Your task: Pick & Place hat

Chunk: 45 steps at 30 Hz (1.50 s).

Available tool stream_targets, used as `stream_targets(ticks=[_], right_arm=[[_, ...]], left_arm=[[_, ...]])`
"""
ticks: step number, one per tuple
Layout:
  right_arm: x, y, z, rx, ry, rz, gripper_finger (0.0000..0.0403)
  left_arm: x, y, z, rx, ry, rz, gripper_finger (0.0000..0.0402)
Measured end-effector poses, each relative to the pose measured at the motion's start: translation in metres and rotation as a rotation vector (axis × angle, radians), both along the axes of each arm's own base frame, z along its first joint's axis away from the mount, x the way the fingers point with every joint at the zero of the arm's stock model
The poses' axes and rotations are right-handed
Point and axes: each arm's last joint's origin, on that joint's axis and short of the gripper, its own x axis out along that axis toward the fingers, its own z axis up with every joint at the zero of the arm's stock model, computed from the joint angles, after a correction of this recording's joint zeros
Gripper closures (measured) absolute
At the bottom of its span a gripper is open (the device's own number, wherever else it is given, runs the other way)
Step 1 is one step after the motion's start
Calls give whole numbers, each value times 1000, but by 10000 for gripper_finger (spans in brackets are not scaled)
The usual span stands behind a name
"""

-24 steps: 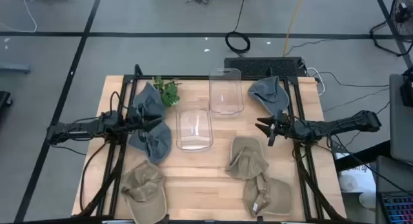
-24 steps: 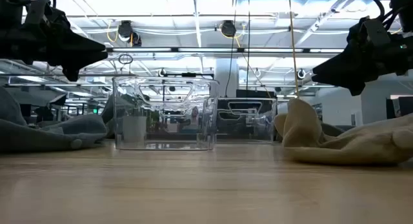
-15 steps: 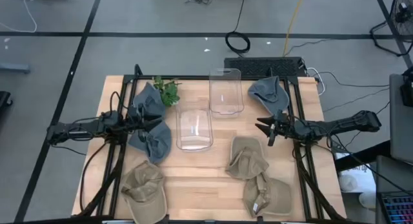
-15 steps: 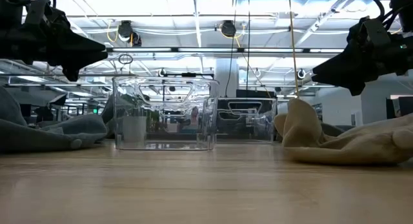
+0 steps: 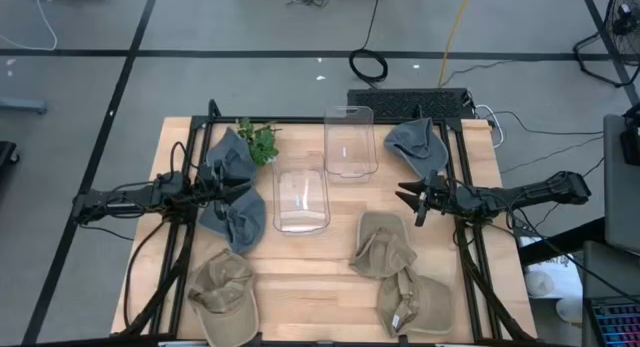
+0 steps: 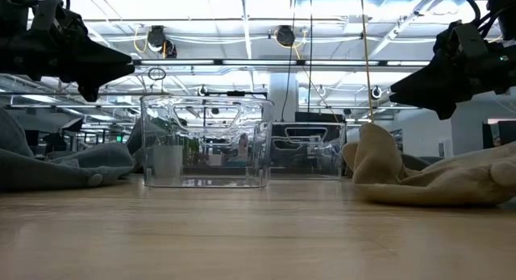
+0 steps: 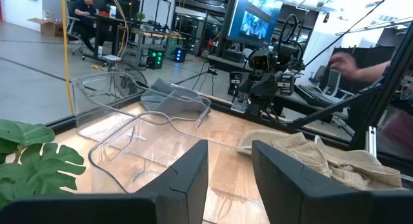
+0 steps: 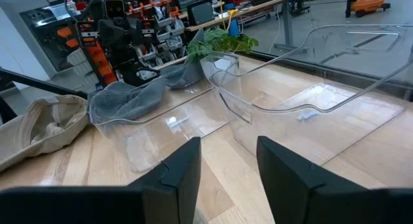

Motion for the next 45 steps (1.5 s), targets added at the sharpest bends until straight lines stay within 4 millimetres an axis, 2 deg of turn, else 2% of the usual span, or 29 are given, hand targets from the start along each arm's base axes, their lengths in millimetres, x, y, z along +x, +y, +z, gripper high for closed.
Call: stream_targets(ticks=[45], right_arm=[[0, 0, 0, 0, 0, 0, 261]], left_arm=[[0, 0, 0, 0, 0, 0, 275]])
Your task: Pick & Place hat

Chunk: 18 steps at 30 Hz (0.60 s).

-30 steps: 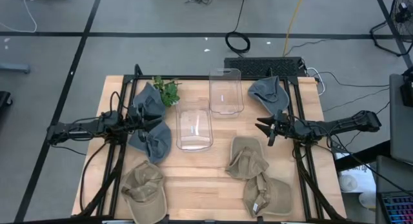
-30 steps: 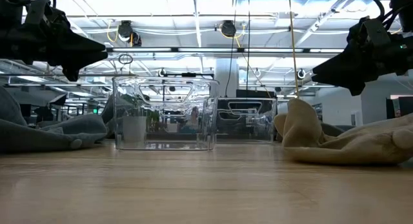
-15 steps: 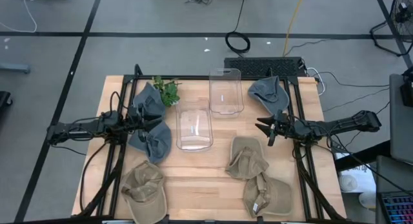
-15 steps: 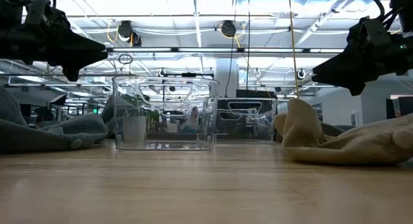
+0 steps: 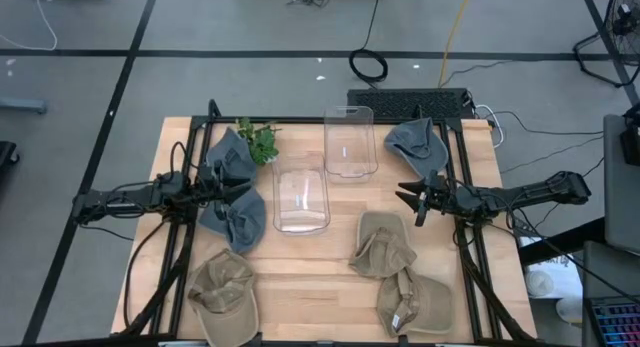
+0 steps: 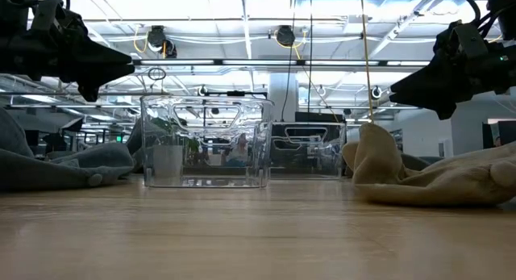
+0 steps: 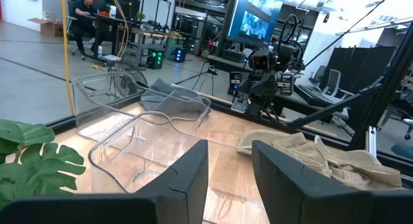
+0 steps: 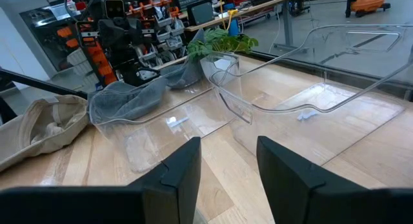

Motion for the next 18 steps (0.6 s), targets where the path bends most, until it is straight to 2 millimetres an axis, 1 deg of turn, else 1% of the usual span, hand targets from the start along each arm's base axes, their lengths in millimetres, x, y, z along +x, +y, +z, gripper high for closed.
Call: stream_targets(ticks=[18], right_arm=[[0, 0, 0, 0, 0, 0, 261]], left_arm=[[0, 0, 1, -1, -7, 17, 275]])
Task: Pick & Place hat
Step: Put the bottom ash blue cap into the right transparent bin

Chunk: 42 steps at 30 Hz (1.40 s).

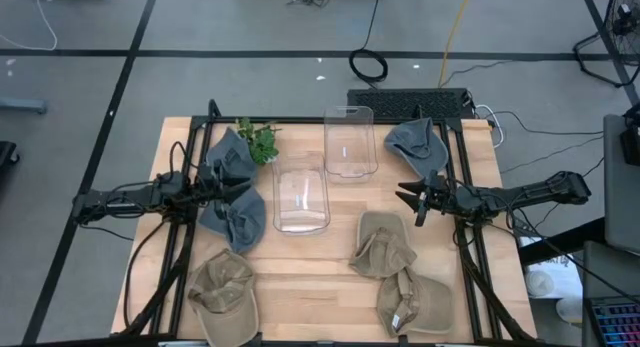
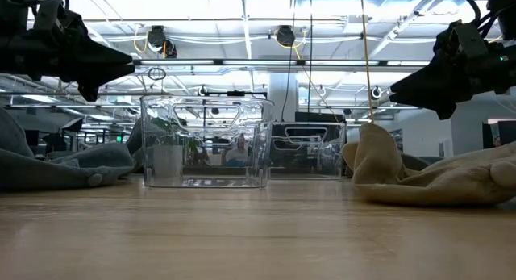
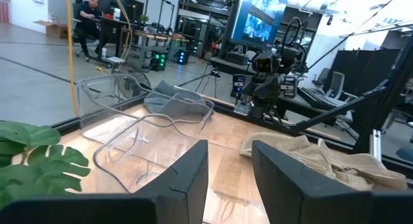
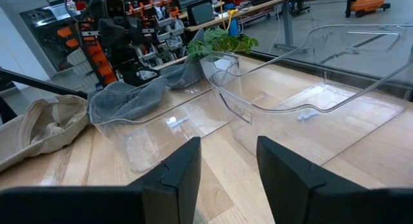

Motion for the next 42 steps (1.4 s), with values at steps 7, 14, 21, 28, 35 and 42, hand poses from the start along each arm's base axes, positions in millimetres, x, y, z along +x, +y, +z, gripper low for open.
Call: stream_targets(ticks=[7, 14, 21, 28, 35, 42], right_arm=[[0, 0, 0, 0, 0, 0, 261], [0, 0, 0, 0, 0, 0, 261], [0, 0, 0, 0, 0, 0, 261], [0, 0, 0, 0, 0, 0, 261], [0, 0, 0, 0, 0, 0, 261], [0, 0, 0, 0, 1, 0, 261]], left_arm=[[0, 0, 0, -53, -15, -3, 274], [0, 0, 0, -79, -20, -5, 274], [0, 0, 0, -147, -31, -8, 233], [0, -1, 0, -101, -19, -25, 141], [0, -1, 0, -94, -17, -43, 78], [0, -1, 3, -63, -17, -54, 63]])
